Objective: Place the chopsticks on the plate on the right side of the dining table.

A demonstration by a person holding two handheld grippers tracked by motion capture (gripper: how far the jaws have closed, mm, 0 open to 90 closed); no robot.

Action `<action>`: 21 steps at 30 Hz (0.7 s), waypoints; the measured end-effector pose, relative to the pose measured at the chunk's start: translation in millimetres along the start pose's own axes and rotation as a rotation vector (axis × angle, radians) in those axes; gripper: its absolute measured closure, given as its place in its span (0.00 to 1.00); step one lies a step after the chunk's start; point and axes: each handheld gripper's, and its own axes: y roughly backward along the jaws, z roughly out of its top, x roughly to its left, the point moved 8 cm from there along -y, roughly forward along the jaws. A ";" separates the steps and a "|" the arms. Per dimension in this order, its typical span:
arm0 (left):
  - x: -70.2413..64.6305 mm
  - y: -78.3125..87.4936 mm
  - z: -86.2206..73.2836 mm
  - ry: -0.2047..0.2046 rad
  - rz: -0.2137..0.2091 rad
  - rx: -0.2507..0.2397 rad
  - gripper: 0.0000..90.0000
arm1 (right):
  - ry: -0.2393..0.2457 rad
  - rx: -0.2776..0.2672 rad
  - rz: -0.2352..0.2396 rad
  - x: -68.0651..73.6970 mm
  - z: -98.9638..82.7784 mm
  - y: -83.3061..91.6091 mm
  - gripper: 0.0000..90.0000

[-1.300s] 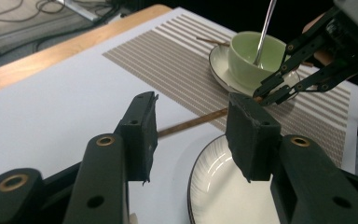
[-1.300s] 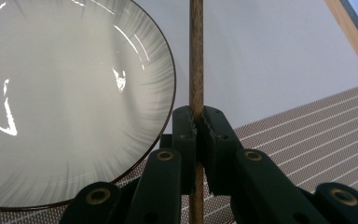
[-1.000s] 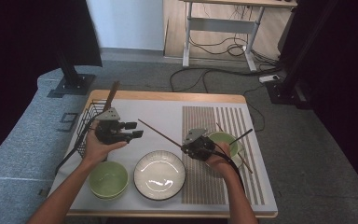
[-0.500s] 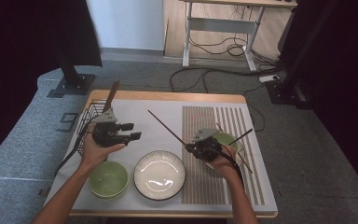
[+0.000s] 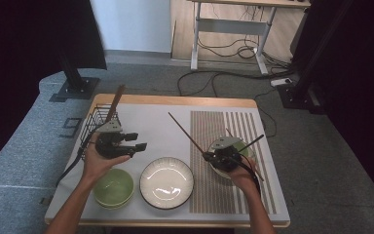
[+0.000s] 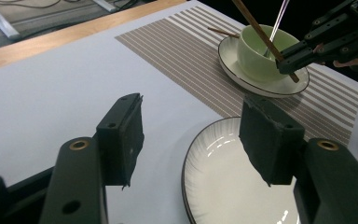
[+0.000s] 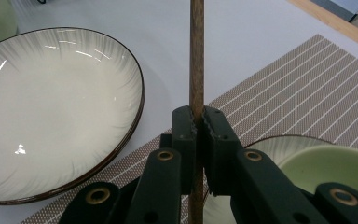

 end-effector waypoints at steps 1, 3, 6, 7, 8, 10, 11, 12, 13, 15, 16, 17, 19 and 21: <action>-0.8 0.1 -1.5 0.001 0.004 0.002 0.44 | -0.009 -0.001 0.001 -0.5 -1.5 0.2 0.94; -1.6 1.0 -4.0 -0.008 0.027 0.004 0.42 | -0.024 0.003 -0.002 -3.9 -6.3 1.8 0.94; -3.2 3.6 -6.9 -0.004 0.028 0.002 0.42 | -0.040 0.001 -0.002 -7.2 -11.4 3.7 0.94; -3.3 4.5 -8.2 -0.005 0.026 0.006 0.42 | -0.045 0.000 -0.003 -8.4 -13.3 4.7 0.94; -3.6 5.5 -9.1 0.003 0.017 0.007 0.42 | -0.051 -0.004 -0.002 -9.6 -14.9 5.7 0.94; -5.5 6.6 -11.0 0.002 0.003 0.009 0.44 | -0.059 -0.010 -0.004 -11.5 -16.6 7.6 0.94; -6.3 7.1 -11.9 -0.003 0.001 0.010 0.45 | -0.062 -0.010 -0.004 -12.3 -17.1 8.9 0.94; -6.5 7.5 -12.8 0.003 0.002 0.009 0.45 | -0.069 -0.017 -0.006 -12.7 -16.8 10.2 0.94; -6.1 7.9 -13.7 0.000 0.007 0.010 0.45 | -0.072 -0.022 -0.009 -13.6 -16.9 11.7 0.94; -5.9 8.7 -15.4 0.002 0.012 0.010 0.45 | -0.075 -0.024 -0.015 -14.8 -17.4 13.8 0.94; -5.3 9.1 -16.4 0.000 0.018 0.013 0.45 | -0.080 -0.026 -0.016 -15.4 -17.8 15.1 0.94; -4.7 9.0 -18.6 -0.003 0.029 0.025 0.45 | -0.083 -0.029 -0.021 -16.1 -17.9 15.9 0.94; -5.4 8.4 -20.7 0.002 0.021 0.032 0.45 | -0.091 -0.027 -0.025 -16.6 -19.1 18.2 0.94; -6.1 7.5 -23.4 -0.001 0.026 0.044 0.45 | -0.089 -0.029 -0.033 -16.7 -20.0 20.2 0.94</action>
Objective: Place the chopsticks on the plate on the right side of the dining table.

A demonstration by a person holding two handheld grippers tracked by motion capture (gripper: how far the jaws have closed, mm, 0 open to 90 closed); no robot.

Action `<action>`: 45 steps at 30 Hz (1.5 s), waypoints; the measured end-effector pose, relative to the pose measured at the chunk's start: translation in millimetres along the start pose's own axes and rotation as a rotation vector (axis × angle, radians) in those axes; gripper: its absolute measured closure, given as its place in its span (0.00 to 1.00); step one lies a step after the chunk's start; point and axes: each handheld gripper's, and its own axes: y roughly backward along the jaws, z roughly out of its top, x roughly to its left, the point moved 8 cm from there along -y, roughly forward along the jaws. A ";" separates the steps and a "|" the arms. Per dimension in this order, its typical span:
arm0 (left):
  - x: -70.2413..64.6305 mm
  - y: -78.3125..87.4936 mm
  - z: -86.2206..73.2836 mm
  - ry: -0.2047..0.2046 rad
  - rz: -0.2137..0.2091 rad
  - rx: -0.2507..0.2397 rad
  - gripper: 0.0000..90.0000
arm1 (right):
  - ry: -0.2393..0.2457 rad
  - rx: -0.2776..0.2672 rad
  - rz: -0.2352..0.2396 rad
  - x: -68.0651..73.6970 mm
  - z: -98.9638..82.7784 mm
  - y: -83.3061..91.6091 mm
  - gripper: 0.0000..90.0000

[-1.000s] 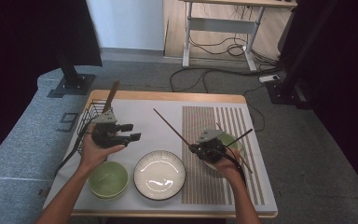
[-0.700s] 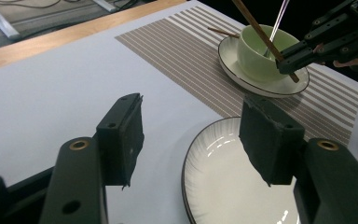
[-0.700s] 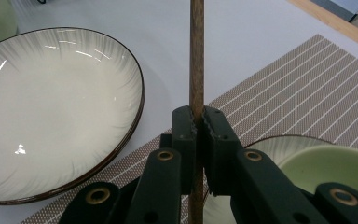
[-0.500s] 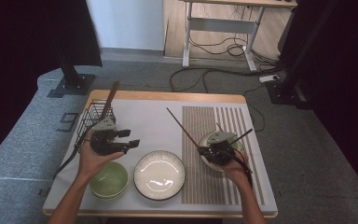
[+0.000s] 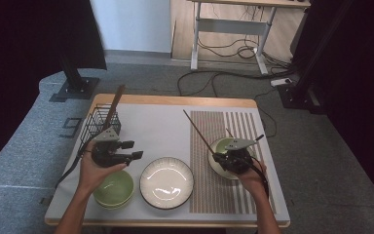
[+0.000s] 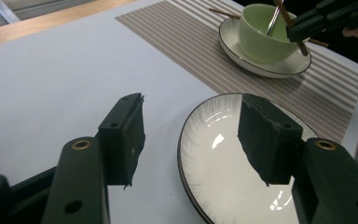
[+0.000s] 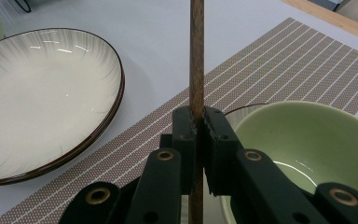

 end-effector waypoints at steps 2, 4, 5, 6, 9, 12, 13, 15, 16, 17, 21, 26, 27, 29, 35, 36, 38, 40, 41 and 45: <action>-0.6 -0.7 -2.3 -0.003 0.005 0.012 0.45 | -0.004 -0.001 -0.003 0.6 -0.6 2.1 0.94; -2.0 -0.7 -3.6 -0.008 0.002 0.017 0.45 | 0.000 -0.005 -0.008 0.0 -1.2 4.7 0.94; -1.9 -0.5 -4.9 -0.009 0.004 0.024 0.45 | -0.005 -0.007 -0.010 -0.1 -1.3 6.0 0.94; -2.2 -0.7 -6.0 -0.007 0.004 0.028 0.44 | -0.005 -0.010 -0.013 -0.4 -1.2 7.4 0.94; -1.9 -0.1 -8.1 -0.012 0.007 0.038 0.43 | -0.012 -0.015 -0.023 -1.5 -0.8 10.0 0.94; -1.1 2.4 -9.2 -0.007 0.007 0.029 0.45 | -0.010 -0.022 -0.030 -2.3 -0.4 12.2 0.94; -0.8 3.1 -9.4 -0.005 0.005 0.024 0.45 | -0.012 -0.022 -0.033 -3.1 -0.7 13.5 0.94; -0.1 3.8 -10.3 0.001 0.000 0.022 0.45 | -0.015 -0.028 -0.041 -5.0 -0.9 15.5 0.94; 0.1 4.5 -10.4 0.003 -0.002 0.016 0.45 | -0.019 -0.030 -0.043 -5.9 -1.3 16.9 0.94; -0.2 5.4 -10.4 0.008 -0.007 0.007 0.45 | -0.021 -0.032 -0.049 -7.0 -1.7 18.4 0.94; -0.4 7.8 -13.2 -0.008 0.014 0.007 0.45 | -0.035 -0.038 -0.062 -11.2 -3.8 24.6 0.94; -2.4 11.5 -13.3 -0.010 0.014 -0.005 0.44 | -0.043 -0.043 -0.080 -17.7 -6.0 30.5 0.94; -2.5 12.6 -13.5 -0.010 0.015 -0.007 0.44 | -0.049 -0.045 -0.082 -19.0 -6.4 31.8 0.94; -3.4 13.7 -13.7 -0.007 0.014 -0.013 0.44 | -0.058 -0.046 -0.087 -21.8 -7.5 34.7 0.94; -3.6 13.5 -16.5 0.007 0.017 -0.022 0.44 | -0.075 -0.053 -0.112 -30.4 -11.3 45.4 0.94; -3.5 13.3 -17.1 0.010 0.017 -0.020 0.44 | -0.079 -0.057 -0.116 -31.9 -11.6 47.6 0.94; -3.7 13.5 -17.3 0.011 0.014 -0.023 0.44 | -0.089 -0.066 -0.120 -35.0 -13.1 51.1 0.94; -4.3 13.8 -16.9 0.014 0.014 -0.030 0.44 | -0.096 -0.063 -0.126 -37.9 -16.1 52.7 0.94; -4.7 13.9 -16.8 0.015 0.010 -0.030 0.44 | -0.101 -0.062 -0.127 -39.2 -17.6 53.2 0.94; -4.1 14.6 -17.0 0.018 0.019 -0.034 0.43 | -0.116 -0.061 -0.138 -45.1 -22.2 56.2 0.94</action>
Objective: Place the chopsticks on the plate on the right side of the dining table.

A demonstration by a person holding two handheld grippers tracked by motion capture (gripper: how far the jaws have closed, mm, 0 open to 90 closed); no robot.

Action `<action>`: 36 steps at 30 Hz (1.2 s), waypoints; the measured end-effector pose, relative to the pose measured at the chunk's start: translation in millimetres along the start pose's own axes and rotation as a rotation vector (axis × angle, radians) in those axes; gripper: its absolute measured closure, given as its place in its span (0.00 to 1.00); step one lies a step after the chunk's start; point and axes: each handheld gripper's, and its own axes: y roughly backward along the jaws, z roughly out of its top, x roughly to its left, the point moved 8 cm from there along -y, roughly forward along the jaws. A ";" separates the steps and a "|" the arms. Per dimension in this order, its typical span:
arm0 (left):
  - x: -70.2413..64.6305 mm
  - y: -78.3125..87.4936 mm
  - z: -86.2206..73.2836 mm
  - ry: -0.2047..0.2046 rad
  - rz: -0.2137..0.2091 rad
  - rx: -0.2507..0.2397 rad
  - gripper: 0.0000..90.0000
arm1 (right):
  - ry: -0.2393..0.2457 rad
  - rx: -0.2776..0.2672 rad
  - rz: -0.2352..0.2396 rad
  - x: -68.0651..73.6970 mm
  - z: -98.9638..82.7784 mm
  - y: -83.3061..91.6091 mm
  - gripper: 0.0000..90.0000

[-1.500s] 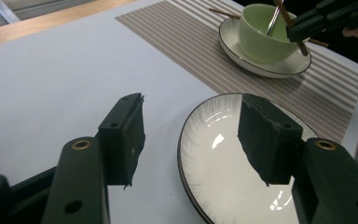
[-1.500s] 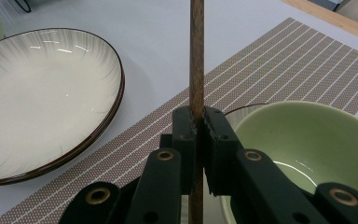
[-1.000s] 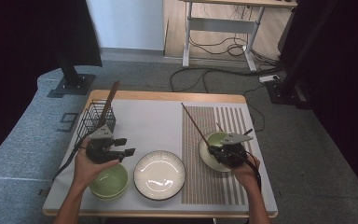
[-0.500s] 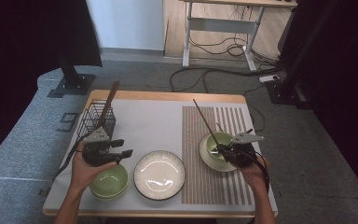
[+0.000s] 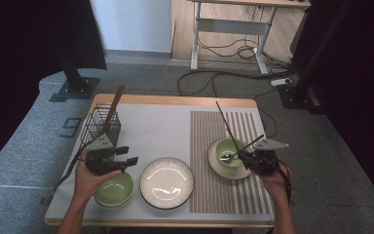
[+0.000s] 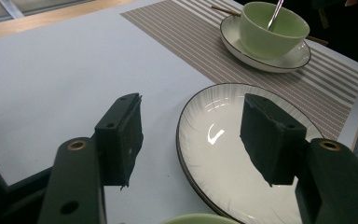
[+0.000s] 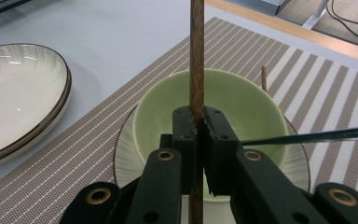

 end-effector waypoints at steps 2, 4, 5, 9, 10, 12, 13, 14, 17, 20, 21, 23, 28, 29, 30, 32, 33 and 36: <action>0.5 -0.3 -0.3 0.003 0.011 -0.001 0.42 | -0.008 -0.002 -0.004 -2.5 -1.1 1.6 0.94; 0.2 -0.2 -0.2 0.004 0.011 -0.003 0.42 | -0.007 -0.002 -0.011 -4.8 -2.1 3.1 0.94; -0.1 0.0 -0.1 0.004 0.010 -0.004 0.42 | -0.009 -0.003 -0.014 -5.9 -2.4 4.0 0.94; 1.7 0.9 0.1 0.003 0.019 -0.006 0.42 | -0.024 -0.013 -0.020 -11.4 -4.1 7.6 0.94; 2.3 1.2 0.4 0.003 0.022 -0.009 0.42 | -0.026 -0.013 -0.021 -12.1 -4.5 8.0 0.94; 2.5 1.5 0.9 0.006 0.025 -0.014 0.42 | -0.035 -0.011 -0.024 -15.5 -6.6 9.4 0.94; 2.3 1.8 1.4 0.008 0.024 -0.019 0.42 | -0.035 -0.011 -0.026 -16.4 -7.3 9.6 0.94; 2.2 2.0 1.5 0.009 0.024 -0.020 0.42 | -0.039 -0.012 -0.029 -17.5 -8.1 9.8 0.94; 2.8 1.7 1.1 0.007 0.035 -0.019 0.42 | -0.044 -0.010 -0.034 -20.0 -9.4 10.6 0.94; 3.1 1.1 1.0 0.006 0.040 -0.019 0.42 | -0.044 -0.006 -0.040 -21.6 -10.4 11.0 0.94; 2.9 1.0 0.9 0.006 0.039 -0.018 0.42 | -0.045 -0.005 -0.041 -22.1 -10.8 11.0 0.94; 2.6 0.7 0.8 0.005 0.036 -0.016 0.42 | -0.043 0.001 -0.049 -24.5 -12.7 11.3 0.94; 2.6 0.9 0.3 -0.001 0.035 -0.014 0.42 | -0.059 0.008 -0.071 -32.0 -17.5 12.7 0.94; 2.6 0.9 0.1 -0.003 0.036 -0.012 0.42 | -0.064 0.008 -0.071 -32.8 -18.0 13.0 0.94; 2.5 0.6 0.0 -0.003 0.037 -0.012 0.42 | -0.066 0.007 -0.073 -33.3 -18.3 13.1 0.94; 2.1 -0.2 -0.7 -0.006 0.036 -0.007 0.42 | -0.066 0.004 -0.079 -34.5 -18.7 13.2 0.94; 2.1 -0.5 -0.9 -0.006 0.039 -0.006 0.42 | -0.066 0.004 -0.080 -34.7 -18.8 13.1 0.94; 1.6 -0.4 -0.8 -0.007 0.036 -0.007 0.42 | -0.067 0.007 -0.085 -35.7 -19.5 13.0 0.94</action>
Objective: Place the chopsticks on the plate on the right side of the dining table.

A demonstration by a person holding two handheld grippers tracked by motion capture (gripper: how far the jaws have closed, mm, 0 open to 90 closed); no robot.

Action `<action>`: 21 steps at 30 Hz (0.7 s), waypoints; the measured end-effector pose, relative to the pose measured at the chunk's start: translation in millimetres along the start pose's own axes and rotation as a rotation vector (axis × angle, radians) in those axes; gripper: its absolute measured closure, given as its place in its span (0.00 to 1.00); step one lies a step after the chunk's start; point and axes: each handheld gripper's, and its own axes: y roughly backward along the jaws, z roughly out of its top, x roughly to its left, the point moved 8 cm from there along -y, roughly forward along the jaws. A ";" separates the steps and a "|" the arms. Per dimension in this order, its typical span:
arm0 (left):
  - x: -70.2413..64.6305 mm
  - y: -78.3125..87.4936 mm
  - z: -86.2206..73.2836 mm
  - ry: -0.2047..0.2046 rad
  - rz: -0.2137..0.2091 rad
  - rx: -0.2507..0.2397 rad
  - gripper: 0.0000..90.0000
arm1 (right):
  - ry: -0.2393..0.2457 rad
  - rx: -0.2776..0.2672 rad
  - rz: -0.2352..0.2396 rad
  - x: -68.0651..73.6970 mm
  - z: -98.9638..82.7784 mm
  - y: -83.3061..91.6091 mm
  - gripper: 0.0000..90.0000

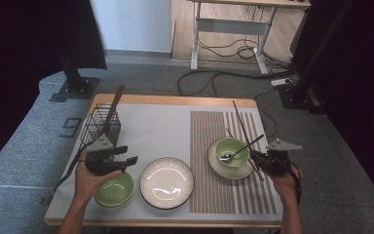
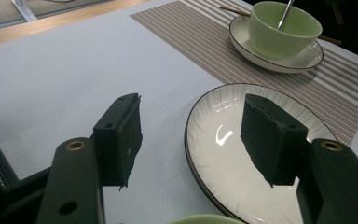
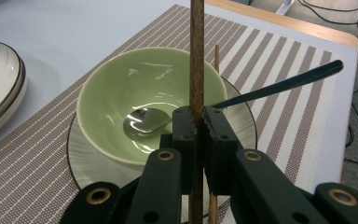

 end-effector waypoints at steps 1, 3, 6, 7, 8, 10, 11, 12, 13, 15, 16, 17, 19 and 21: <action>0.0 0.1 -0.1 -0.001 0.001 0.001 0.42 | -0.002 0.000 -0.002 -0.6 -0.2 0.0 0.94; 0.1 0.2 -0.1 -0.002 0.001 0.001 0.42 | -0.009 0.002 -0.008 -2.8 -1.3 0.3 0.94; -2.9 0.7 0.7 0.005 -0.033 -0.007 0.42 | -0.016 0.001 -0.018 -7.2 -2.9 1.0 0.94; -4.7 1.1 1.6 0.010 -0.048 -0.016 0.42 | -0.023 0.000 -0.019 -8.8 -3.5 1.3 0.94; -5.5 1.4 2.0 0.009 -0.053 -0.019 0.42 | -0.029 -0.003 -0.021 -10.4 -4.2 1.4 0.94; -6.4 0.7 1.5 0.006 -0.054 -0.013 0.42 | -0.037 0.001 -0.024 -13.1 -6.2 1.8 0.94; -6.2 0.5 1.3 0.004 -0.050 -0.012 0.42 | -0.043 0.002 -0.025 -14.4 -7.2 1.9 0.94; -5.7 0.4 1.1 0.003 -0.045 -0.011 0.42 | -0.044 0.003 -0.028 -15.3 -7.8 2.0 0.94; -5.2 0.5 1.0 0.002 -0.042 -0.009 0.42 | -0.047 0.003 -0.029 -16.3 -8.3 2.3 0.94; -4.8 1.1 0.9 0.002 -0.040 -0.009 0.42 | -0.053 0.003 -0.032 -18.4 -9.2 3.3 0.94; -5.0 1.4 1.0 0.003 -0.043 -0.010 0.42 | -0.056 0.001 -0.034 -19.0 -9.5 3.6 0.94; -5.3 1.7 1.2 0.004 -0.045 -0.012 0.42 | -0.059 0.001 -0.037 -20.3 -9.9 4.0 0.94; -4.5 2.0 1.0 0.003 -0.039 -0.011 0.42 | -0.066 0.001 -0.041 -22.3 -11.1 4.6 0.94; -3.5 2.0 0.5 0.000 -0.031 -0.007 0.42 | -0.072 0.000 -0.046 -23.7 -11.7 4.9 0.94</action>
